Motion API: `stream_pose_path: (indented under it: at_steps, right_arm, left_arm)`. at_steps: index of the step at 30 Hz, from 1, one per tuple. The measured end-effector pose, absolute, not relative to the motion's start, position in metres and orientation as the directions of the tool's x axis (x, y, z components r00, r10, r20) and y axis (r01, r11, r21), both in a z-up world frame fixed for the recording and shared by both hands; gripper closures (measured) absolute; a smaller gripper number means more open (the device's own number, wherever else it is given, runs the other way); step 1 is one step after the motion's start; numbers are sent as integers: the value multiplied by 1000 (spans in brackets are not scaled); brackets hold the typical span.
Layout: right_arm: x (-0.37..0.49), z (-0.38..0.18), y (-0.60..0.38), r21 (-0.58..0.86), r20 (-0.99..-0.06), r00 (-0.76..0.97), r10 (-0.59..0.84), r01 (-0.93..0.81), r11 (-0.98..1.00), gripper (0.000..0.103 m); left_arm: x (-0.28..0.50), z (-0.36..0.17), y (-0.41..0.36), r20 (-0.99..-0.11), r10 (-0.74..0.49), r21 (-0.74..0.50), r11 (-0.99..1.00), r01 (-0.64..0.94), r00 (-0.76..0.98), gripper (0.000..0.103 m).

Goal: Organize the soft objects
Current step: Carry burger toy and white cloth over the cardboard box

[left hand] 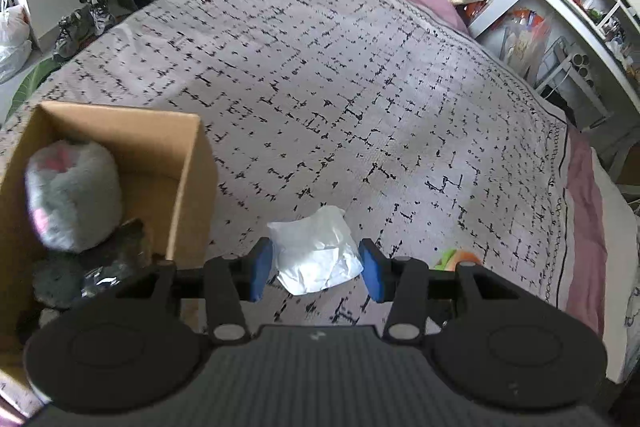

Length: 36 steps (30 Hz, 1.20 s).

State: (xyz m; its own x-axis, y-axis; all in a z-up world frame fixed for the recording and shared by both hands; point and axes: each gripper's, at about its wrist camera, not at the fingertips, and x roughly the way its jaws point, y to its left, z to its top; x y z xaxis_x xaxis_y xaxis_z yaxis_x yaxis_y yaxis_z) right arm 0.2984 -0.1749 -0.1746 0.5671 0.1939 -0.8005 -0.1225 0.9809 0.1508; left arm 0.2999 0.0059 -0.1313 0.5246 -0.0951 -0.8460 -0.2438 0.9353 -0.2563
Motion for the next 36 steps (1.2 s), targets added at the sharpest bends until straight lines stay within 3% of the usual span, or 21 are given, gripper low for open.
stream_pose_path:
  at_steps: [18,36]
  right_arm:
    - [247,-137,-172,150,-751,618,233,-184,971,66]
    - [219,-109,-137,169,-711,637,298,-257,951,66]
  left_arm:
    - [239,-72,26,-808,-107,-275,939,-209,580,57]
    - [209,-51,82,-775,-91,-303,922,-242,625,57]
